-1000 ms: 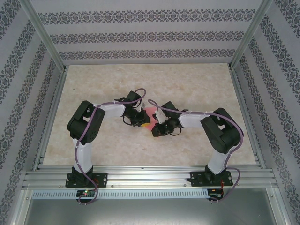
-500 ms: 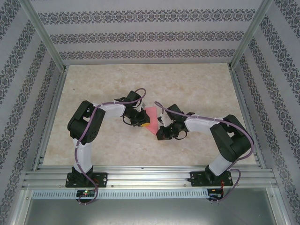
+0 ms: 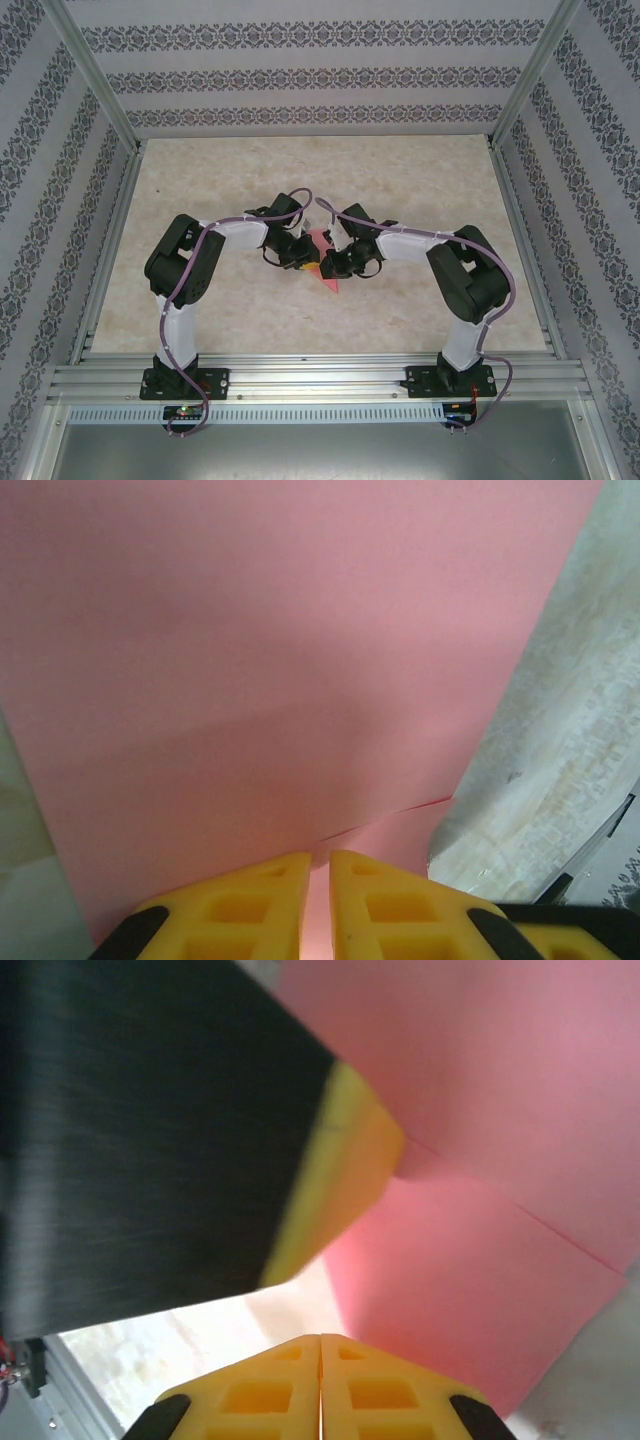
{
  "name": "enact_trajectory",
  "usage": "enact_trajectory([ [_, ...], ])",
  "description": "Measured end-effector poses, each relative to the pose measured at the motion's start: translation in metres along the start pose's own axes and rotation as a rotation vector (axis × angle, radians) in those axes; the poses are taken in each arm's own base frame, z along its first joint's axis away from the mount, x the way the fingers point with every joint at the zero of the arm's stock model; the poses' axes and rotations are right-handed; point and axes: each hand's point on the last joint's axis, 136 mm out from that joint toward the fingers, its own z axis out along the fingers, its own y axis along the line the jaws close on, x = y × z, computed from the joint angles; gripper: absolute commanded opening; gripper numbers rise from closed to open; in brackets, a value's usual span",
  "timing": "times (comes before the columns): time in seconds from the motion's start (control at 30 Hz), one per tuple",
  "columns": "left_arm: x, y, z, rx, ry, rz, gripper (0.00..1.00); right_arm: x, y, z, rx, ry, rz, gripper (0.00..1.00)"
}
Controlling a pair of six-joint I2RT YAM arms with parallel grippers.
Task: Fold a paper plane with a square sheet of paper (fold left side to right side)
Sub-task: Third fold the triangle at the center of the table.
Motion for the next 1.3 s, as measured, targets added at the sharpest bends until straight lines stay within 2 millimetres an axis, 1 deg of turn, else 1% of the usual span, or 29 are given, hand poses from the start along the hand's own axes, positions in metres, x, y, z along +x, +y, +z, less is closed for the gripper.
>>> enact_trajectory([
  [0.13,0.0,0.0,0.0,0.0,0.0,0.003,0.17,0.005,-0.008,0.004,0.026,0.017,0.015,0.09],
  [0.3,0.0,0.0,0.0,-0.001,0.001,0.002,0.17,0.011,-0.011,0.006,0.041,0.02,0.013,0.09],
  [0.4,0.0,0.0,0.0,-0.001,0.001,0.003,0.17,0.017,-0.014,0.003,0.051,0.016,0.013,0.09],
  [0.7,0.0,0.0,0.0,-0.001,0.002,0.002,0.17,0.047,-0.021,-0.013,0.101,0.036,0.058,0.09],
  [0.8,0.0,0.0,0.0,-0.001,0.002,0.003,0.16,0.044,-0.016,-0.02,0.105,0.024,0.058,0.09],
  [0.9,0.0,0.0,0.0,-0.002,0.003,0.004,0.16,0.034,-0.006,-0.024,0.111,0.001,0.039,0.09],
  [0.97,0.0,0.0,0.0,-0.003,0.004,0.006,0.16,0.027,0.005,-0.025,0.108,-0.015,0.013,0.09],
  [1.07,0.0,0.0,0.0,-0.004,0.005,0.006,0.17,0.024,0.015,-0.021,0.098,-0.018,-0.012,0.09],
  [1.13,0.0,0.0,0.0,-0.005,0.006,0.005,0.16,0.024,0.014,-0.014,0.102,-0.008,-0.007,0.09],
  [1.23,0.0,0.0,0.0,-0.007,0.007,0.008,0.16,0.027,0.004,-0.004,0.123,0.014,0.022,0.09],
  [1.3,0.0,0.0,0.0,-0.007,0.008,0.007,0.17,0.029,-0.001,-0.002,0.133,0.018,0.035,0.09],
])
